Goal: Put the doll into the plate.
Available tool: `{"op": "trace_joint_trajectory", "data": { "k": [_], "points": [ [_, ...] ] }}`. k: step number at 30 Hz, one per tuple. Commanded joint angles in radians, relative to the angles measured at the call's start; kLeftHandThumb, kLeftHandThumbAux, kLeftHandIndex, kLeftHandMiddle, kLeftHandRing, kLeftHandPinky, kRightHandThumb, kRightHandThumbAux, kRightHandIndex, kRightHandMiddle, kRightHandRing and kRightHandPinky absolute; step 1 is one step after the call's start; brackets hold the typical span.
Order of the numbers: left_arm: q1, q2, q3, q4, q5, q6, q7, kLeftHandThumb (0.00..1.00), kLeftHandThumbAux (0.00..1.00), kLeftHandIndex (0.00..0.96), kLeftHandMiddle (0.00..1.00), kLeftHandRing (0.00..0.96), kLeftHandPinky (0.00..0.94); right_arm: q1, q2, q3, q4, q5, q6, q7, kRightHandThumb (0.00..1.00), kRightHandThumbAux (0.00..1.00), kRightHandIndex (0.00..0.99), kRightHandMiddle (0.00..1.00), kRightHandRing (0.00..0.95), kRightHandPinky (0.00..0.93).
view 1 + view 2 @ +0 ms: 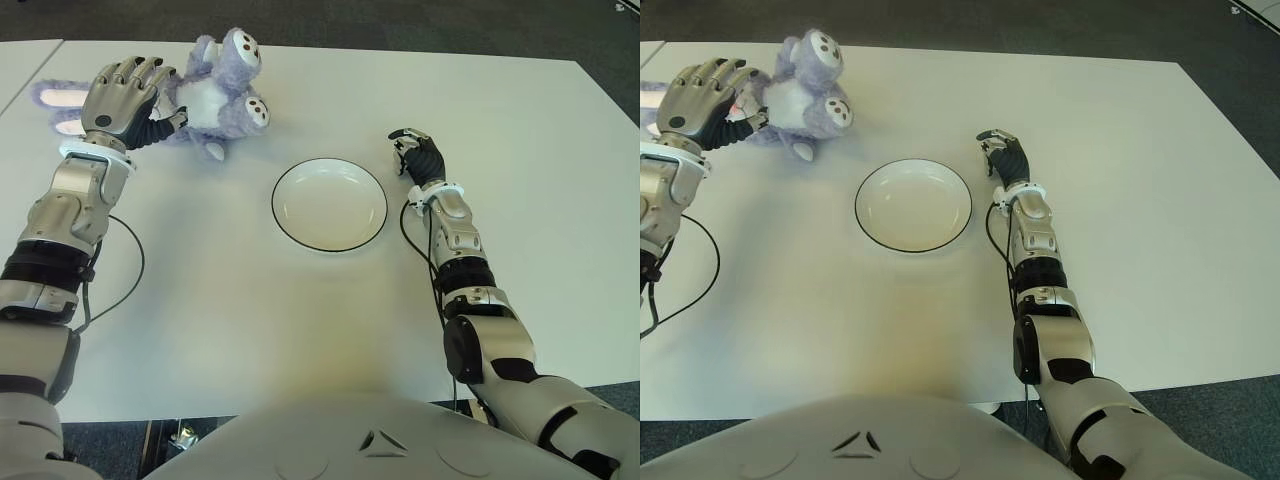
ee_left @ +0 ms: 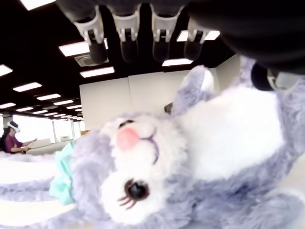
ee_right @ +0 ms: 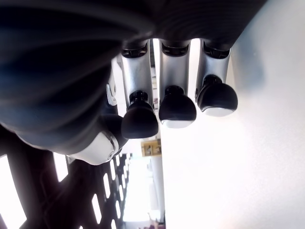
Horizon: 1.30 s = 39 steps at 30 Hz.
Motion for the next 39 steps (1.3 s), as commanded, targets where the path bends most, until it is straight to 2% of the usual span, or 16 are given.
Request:
{"op": "trace_joint_trajectory", "data": {
  "k": [1,11,20,27,31,39],
  "points": [
    [-0.038,-0.003,-0.034,0.070,0.004,-0.025,0.018,0.503,0.128,0.000,0.000,0.000,0.000,0.056,0.010,0.005,0.056,-0.002,0.046,0.001,0.698,0.723,0.439,0.854,0.846,0.842],
    [-0.089,-0.006,-0.072,0.168,0.003,-0.047,0.062,0.536,0.128,0.000,0.000,0.000,0.000,0.056,0.009,0.005,0.059,-0.002,0.045,0.002,0.698,0.723,0.439,0.854,0.847,0.846],
    [-0.118,-0.006,-0.094,0.220,-0.014,-0.056,0.040,0.581,0.144,0.000,0.000,0.000,0.000,0.056,0.007,0.006,0.062,-0.003,0.039,0.008,0.698,0.723,0.439,0.854,0.848,0.848],
    [-0.150,0.004,-0.113,0.264,-0.043,-0.101,-0.040,0.620,0.161,0.000,0.000,0.000,0.000,0.052,0.007,0.007,0.070,-0.004,0.035,0.012,0.698,0.723,0.439,0.855,0.849,0.846],
    [-0.191,0.004,-0.129,0.314,-0.062,-0.136,-0.116,0.665,0.178,0.000,0.000,0.000,0.000,0.051,0.006,0.008,0.074,-0.006,0.034,0.013,0.697,0.723,0.439,0.853,0.846,0.842],
    [-0.253,-0.002,-0.153,0.395,-0.072,-0.182,-0.148,0.725,0.198,0.000,0.000,0.000,0.000,0.052,0.005,0.006,0.074,-0.004,0.037,0.016,0.697,0.723,0.439,0.852,0.845,0.844]
  ]
}}
